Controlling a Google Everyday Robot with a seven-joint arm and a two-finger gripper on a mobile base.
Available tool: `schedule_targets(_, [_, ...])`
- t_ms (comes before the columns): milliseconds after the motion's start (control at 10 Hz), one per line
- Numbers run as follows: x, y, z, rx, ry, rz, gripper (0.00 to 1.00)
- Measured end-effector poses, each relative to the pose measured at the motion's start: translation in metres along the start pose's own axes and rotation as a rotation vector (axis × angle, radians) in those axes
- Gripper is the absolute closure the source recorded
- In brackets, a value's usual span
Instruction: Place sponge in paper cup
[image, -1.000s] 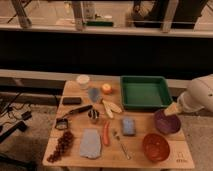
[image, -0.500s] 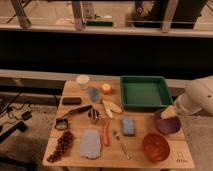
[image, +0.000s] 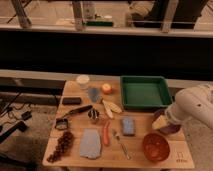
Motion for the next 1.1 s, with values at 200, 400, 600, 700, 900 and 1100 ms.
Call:
schedule_targets(200, [0.004,0.033,0.003,-0.036,0.002,-0.057,0.20])
schedule_targets(400, [0.007,0.068,0.009,-0.072,0.004,-0.126,0.20])
schedule_targets(600, [0.009,0.086,0.021,-0.086,0.007,-0.178,0.20])
schedule_targets(700, [0.008,0.095,0.028,-0.094,0.010,-0.197,0.20])
schedule_targets(900, [0.001,0.117,0.043,-0.096,0.009,-0.234,0.20])
schedule_targets(1100, [-0.006,0.131,0.056,-0.090,0.006,-0.254,0.20])
